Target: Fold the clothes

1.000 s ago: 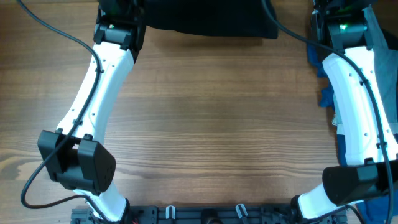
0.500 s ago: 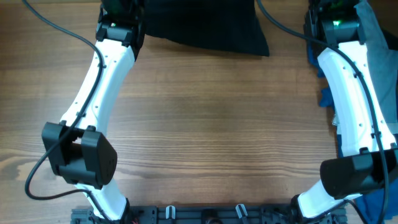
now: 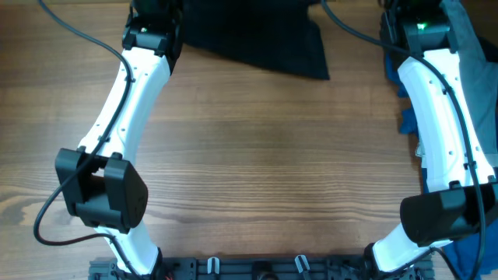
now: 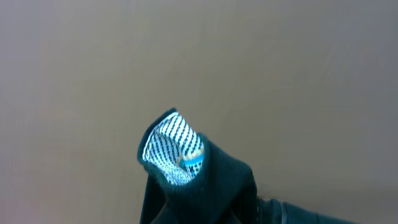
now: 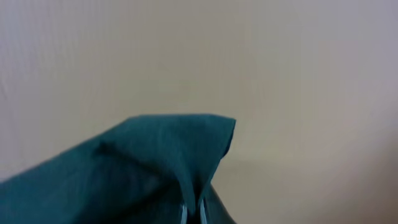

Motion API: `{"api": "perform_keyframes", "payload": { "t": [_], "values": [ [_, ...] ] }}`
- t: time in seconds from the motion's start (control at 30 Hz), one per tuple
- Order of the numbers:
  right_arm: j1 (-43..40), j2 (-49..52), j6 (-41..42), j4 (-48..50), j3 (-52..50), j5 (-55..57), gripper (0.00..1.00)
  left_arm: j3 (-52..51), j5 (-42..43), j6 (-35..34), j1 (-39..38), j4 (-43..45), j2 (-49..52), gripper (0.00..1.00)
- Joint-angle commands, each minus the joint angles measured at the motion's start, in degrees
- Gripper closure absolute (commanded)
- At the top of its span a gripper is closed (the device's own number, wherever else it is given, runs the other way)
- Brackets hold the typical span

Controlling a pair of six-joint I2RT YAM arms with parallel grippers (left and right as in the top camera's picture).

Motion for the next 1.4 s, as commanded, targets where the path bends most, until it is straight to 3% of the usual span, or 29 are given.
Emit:
{"api": "perform_keyframes", "payload": {
  "t": [0.0,0.23,0.53,0.67,1.03,1.37],
  "values": [
    [-0.5,0.4,9.5,-10.3,0.9,-4.8,0.95,0.8,-0.7,-8.5,-0.3,-11.5,0.1,0.96],
    [-0.5,0.4,13.4,-31.6,0.9,-22.7,0.96,0.8,6.0,-17.6,-0.3,-39.6,0.1,0.96],
    [-0.5,0.3,13.0,-44.1,0.9,-34.0,0.96,0.8,16.2,-20.4,-0.3,-53.1,-5.0,0.96],
    [-0.5,0.3,14.9,-54.3,0.9,-34.7,0.96,0.8,18.8,-20.7,-0.3,-60.0,-9.1,0.96],
    [-0.4,0.3,14.1,-77.2,0.9,-38.8,0.95,0.8,20.1,-21.9,-0.3,-94.8,-15.2,0.96],
    [-0.3,0.3,10.3,-87.6,-0.7,-37.4,0.96,0.8,24.7,-21.9,-0.3,-107.9,-15.2,0.96]
  ]
}}
